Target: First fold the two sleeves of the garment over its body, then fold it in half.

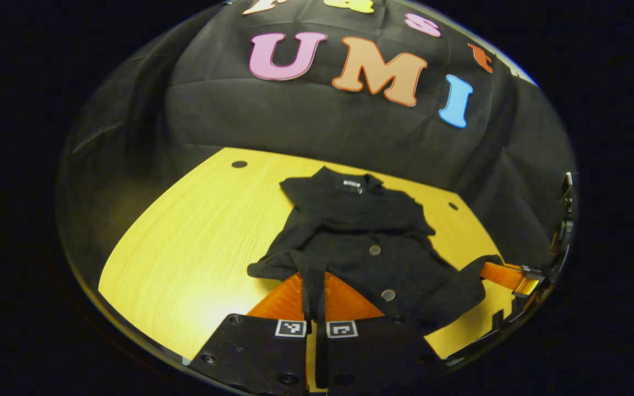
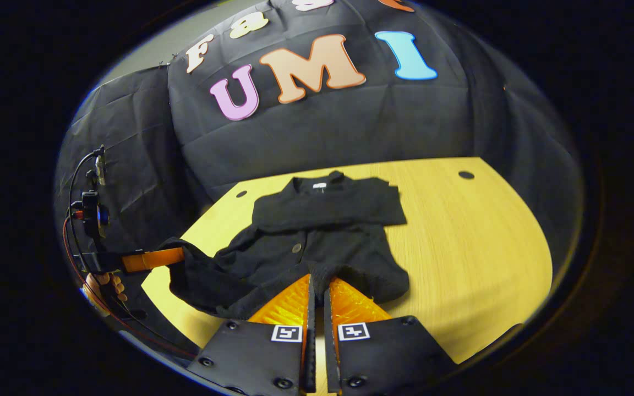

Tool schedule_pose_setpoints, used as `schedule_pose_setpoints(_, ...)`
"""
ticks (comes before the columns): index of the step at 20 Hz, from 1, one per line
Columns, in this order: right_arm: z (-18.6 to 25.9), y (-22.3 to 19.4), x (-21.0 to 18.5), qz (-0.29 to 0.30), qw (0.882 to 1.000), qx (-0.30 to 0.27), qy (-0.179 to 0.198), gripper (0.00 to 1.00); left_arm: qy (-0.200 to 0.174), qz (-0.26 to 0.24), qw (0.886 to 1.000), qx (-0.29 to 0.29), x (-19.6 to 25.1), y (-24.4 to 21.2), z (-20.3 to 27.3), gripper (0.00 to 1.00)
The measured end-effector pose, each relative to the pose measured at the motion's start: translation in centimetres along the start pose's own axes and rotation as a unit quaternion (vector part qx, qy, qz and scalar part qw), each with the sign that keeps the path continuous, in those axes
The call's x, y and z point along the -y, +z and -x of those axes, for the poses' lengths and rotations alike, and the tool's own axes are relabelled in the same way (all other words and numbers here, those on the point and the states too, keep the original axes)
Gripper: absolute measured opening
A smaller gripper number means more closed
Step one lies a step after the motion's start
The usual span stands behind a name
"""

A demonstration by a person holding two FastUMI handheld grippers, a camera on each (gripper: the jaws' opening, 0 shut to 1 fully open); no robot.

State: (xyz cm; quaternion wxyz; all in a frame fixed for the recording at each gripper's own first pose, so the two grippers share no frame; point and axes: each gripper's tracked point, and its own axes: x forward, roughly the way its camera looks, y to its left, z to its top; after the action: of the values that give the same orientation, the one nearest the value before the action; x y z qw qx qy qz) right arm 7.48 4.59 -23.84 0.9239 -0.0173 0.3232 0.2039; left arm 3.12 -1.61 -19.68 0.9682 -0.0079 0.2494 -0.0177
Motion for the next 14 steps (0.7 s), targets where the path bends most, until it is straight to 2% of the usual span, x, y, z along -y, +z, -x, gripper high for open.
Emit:
schedule_pose_setpoints(8,0.7,10.8,0.1,0.038,0.995,0.093,-0.008,0.09,-0.033,-0.03,0.997,0.069,3.0,10.1,-0.7,0.0)
schedule_pose_setpoints(14,-2.7,17.7,0.3,0.076,0.989,0.127,-0.02,0.09,-0.032,-0.037,0.992,0.118,2.3,16.6,-5.0,0.0)
